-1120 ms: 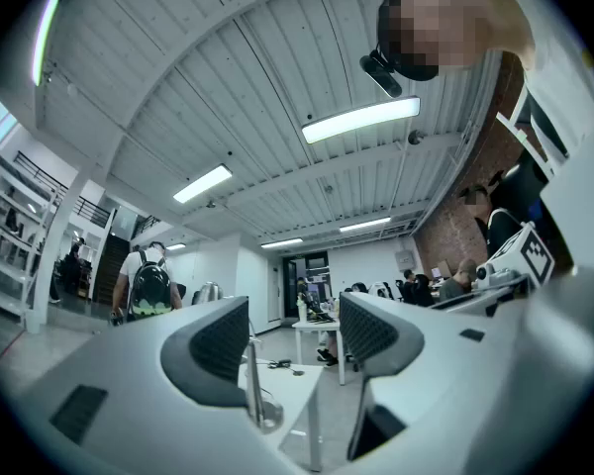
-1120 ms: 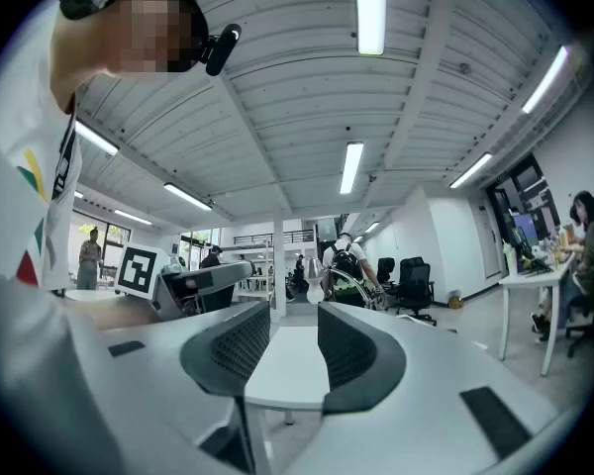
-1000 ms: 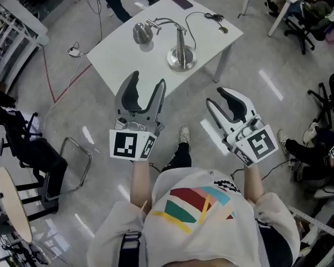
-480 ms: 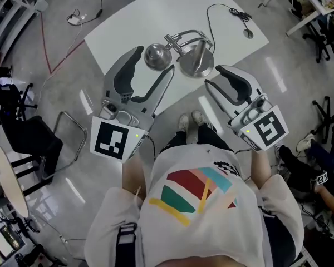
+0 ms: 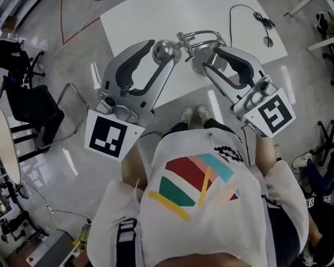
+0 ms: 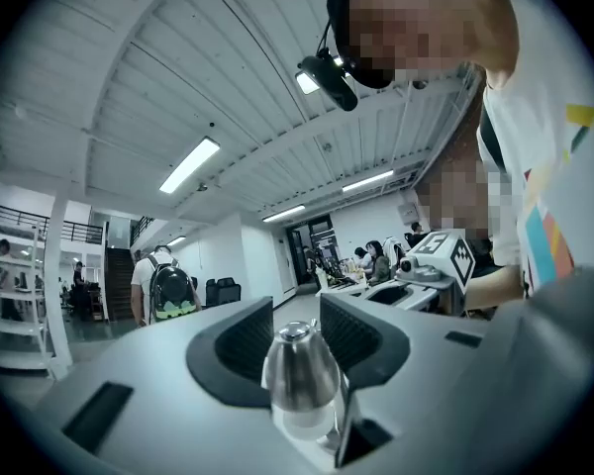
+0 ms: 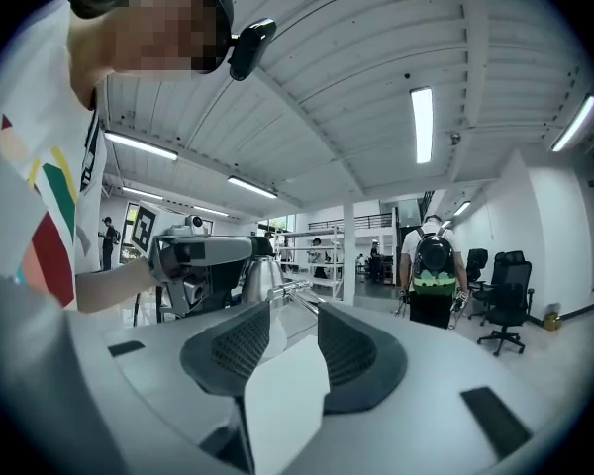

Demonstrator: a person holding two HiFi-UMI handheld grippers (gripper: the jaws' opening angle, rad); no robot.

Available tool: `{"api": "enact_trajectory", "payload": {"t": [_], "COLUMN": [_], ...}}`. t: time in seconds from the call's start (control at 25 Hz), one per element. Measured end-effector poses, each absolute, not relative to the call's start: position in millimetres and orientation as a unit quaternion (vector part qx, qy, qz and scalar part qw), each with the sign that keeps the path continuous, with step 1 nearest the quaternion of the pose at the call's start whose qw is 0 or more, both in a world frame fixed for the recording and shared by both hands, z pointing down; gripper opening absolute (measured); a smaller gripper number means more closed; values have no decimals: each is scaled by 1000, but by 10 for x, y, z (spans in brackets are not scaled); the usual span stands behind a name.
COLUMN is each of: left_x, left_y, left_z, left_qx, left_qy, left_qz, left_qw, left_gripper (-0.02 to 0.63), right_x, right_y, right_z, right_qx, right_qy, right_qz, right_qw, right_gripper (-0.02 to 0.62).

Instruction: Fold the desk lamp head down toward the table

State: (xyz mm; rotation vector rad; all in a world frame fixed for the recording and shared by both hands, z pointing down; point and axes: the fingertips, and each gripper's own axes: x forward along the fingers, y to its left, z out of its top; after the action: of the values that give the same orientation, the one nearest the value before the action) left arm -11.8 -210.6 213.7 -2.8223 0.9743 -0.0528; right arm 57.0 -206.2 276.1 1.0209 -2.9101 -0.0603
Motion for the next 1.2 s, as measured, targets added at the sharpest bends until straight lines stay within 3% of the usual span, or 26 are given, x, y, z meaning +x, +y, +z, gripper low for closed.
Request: {"api": "enact_trajectory", "payload": {"t": [0.28, 0.68, 0.96, 1.2], "left_x": [-152, -243, -528, -763], "left_y": [-2178, -2214, -2212, -2255], "left_z": [2222, 2326, 2978, 4045], "left_qx": [-947, -954, -946, -937], "left_qy": [309, 293, 309, 315], "left_qz": [-47, -44, -96, -109], "left_qw": [70, 39, -16, -107], "left_gripper": [170, 158, 150, 144], "right_x": [353, 197, 38, -257], "right_y": [-2196, -2244, -2201, -2157], "right_z": [2737, 2749, 3212, 3785], "right_qx": [305, 236, 206, 222], "right_qy": [-952, -968, -953, -945], "right_qz": [-32, -54, -81, -2], "right_qw": [20, 62, 207, 238], "right_gripper": [156, 156, 156, 156]}}
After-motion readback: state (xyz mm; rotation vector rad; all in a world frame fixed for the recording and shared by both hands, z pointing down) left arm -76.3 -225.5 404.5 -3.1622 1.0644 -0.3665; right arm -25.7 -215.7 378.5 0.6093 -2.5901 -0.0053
